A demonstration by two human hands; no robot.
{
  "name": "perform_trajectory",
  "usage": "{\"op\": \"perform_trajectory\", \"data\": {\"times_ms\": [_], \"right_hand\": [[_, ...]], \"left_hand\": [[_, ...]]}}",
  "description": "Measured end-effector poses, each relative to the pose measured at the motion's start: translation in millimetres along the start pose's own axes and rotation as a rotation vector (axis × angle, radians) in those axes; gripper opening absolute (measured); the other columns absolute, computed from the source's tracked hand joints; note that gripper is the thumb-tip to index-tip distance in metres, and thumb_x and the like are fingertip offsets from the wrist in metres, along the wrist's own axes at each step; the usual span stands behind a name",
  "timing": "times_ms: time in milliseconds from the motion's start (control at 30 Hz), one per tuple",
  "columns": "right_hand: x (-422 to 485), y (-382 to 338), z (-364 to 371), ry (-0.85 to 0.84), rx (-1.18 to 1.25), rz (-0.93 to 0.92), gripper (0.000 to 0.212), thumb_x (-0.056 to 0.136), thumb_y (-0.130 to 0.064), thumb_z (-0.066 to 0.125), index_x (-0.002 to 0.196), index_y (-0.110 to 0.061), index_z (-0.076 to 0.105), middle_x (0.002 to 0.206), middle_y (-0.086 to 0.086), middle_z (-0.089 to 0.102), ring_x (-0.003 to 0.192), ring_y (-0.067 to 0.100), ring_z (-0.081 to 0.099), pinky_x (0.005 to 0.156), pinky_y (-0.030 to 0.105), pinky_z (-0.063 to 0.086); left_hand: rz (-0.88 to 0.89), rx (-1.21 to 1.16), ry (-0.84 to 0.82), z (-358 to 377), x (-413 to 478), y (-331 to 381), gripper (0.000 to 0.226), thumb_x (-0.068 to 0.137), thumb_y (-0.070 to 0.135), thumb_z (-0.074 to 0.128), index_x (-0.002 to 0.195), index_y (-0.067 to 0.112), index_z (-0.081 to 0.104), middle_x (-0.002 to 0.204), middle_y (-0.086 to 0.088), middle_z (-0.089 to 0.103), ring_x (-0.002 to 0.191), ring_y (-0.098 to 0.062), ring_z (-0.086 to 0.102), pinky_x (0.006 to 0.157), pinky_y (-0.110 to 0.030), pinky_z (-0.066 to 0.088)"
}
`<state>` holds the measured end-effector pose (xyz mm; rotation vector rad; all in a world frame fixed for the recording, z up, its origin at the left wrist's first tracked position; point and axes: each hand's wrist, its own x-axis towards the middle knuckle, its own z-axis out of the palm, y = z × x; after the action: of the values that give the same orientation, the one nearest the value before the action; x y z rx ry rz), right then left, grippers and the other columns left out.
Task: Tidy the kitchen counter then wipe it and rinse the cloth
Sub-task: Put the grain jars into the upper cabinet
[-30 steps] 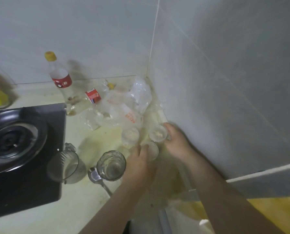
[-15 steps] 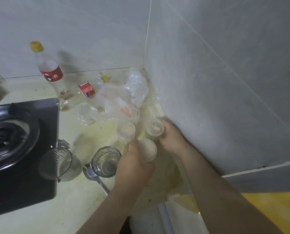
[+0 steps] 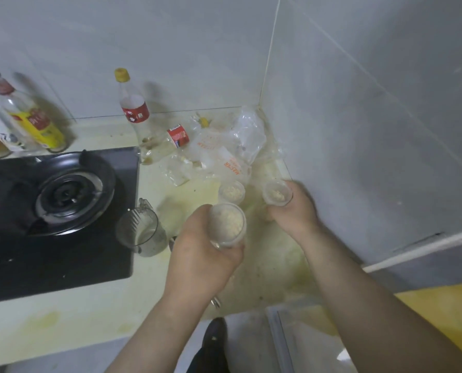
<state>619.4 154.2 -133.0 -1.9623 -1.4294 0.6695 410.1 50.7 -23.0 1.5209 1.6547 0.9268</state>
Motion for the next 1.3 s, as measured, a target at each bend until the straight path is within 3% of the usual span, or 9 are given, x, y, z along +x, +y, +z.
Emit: {"op": "perform_trajectory", "data": {"times_ms": [133,200,267,333,433,567,767,1000,1300], "right_hand": [[-33.2,-27.7,-20.2,0.092,0.15,-0.026,0.029,0.061,-0.022,0.07,0.088,-0.023,0.06,0.082,-0.008,0.065,0.073,0.008,0.062,0.056,0.015,0.048],[-47.5,-39.4,-32.9,0.05,0.26,-0.017,0.047,0.067,-0.02,0.07,0.112,-0.028,0.058,0.101,-0.013,0.064,0.09,0.006,0.062,0.07,0.011,0.047],[-60.3,-51.6,-46.0,0.01,0.348,-0.018,0.074,0.068,-0.026,0.068,0.135,-0.04,0.041,0.122,-0.016,0.056,0.106,0.005,0.059,0.087,0.023,0.05],[-73.0,-68.0,-59.9,0.008,0.417,-0.08,0.07,0.067,-0.025,0.067,0.126,-0.051,0.04,0.113,-0.02,0.058,0.097,0.007,0.063,0.083,0.029,0.053],[-90.8,-97.5,-81.8,0.029,0.481,-0.158,0.054,0.061,-0.034,0.067,0.105,-0.056,0.045,0.097,-0.015,0.06,0.081,0.012,0.062,0.073,0.032,0.053],[-109.9,-130.6,-109.1,0.04,0.542,-0.268,0.05,0.069,-0.027,0.071,0.109,-0.048,0.05,0.083,-0.017,0.059,0.069,0.005,0.057,0.069,0.029,0.049],[-134.2,-183.5,-152.4,0.074,0.597,-0.445,0.047,0.061,-0.038,0.072,0.102,-0.051,0.053,0.083,-0.017,0.063,0.077,0.005,0.062,0.077,0.033,0.054],[-152.3,-245.9,-214.6,0.108,0.627,-0.615,0.05,0.057,-0.049,0.07,0.102,-0.056,0.05,0.107,0.001,0.066,0.098,0.02,0.066,0.091,0.049,0.052],[-157.4,-351.8,-304.6,0.197,0.744,-0.8,0.067,0.053,-0.051,0.072,0.117,-0.038,0.055,0.098,0.007,0.069,0.091,0.02,0.068,0.081,0.037,0.054]], "left_hand": [[0.063,-0.026,0.034,-9.3,-12.4,5.2,0.036,0.066,0.017,0.077,0.082,0.036,0.051,0.089,0.02,0.059,0.08,-0.002,0.056,0.063,-0.013,0.044],[0.057,-0.042,0.046,-15.7,-17.3,8.3,0.049,0.064,0.019,0.079,0.098,0.044,0.054,0.089,0.019,0.058,0.084,-0.002,0.056,0.064,-0.007,0.042],[0.017,-0.071,0.065,-23.6,-20.8,11.3,0.076,0.059,0.03,0.08,0.127,0.036,0.047,0.104,0.019,0.057,0.095,-0.003,0.057,0.072,-0.009,0.042],[0.012,-0.129,0.099,-33.4,-23.7,15.8,0.085,0.053,0.038,0.075,0.131,0.037,0.04,0.111,0.02,0.056,0.098,-0.007,0.06,0.076,-0.021,0.05],[0.041,-0.163,0.156,-50.0,-29.3,27.8,0.072,0.056,0.031,0.077,0.117,0.043,0.04,0.105,0.018,0.06,0.094,-0.008,0.063,0.074,-0.029,0.053],[0.121,-0.222,0.225,-73.5,-42.1,50.7,0.051,0.054,0.03,0.073,0.095,0.048,0.048,0.1,0.015,0.063,0.089,-0.001,0.062,0.074,-0.025,0.05],[0.247,-0.294,0.272,-117.2,-57.0,93.2,0.051,0.057,0.026,0.07,0.107,0.032,0.059,0.096,0.009,0.071,0.085,-0.01,0.068,0.074,-0.033,0.056],[0.454,-0.41,0.285,-173.3,-59.6,172.8,0.03,0.062,0.019,0.064,0.088,0.033,0.061,0.084,0.02,0.071,0.077,0.002,0.066,0.064,-0.014,0.052],[0.712,-0.5,0.285,-249.2,-38.2,282.2,0.04,0.052,0.027,0.069,0.092,0.022,0.068,0.084,0.005,0.074,0.076,-0.006,0.069,0.062,-0.019,0.047]]}}
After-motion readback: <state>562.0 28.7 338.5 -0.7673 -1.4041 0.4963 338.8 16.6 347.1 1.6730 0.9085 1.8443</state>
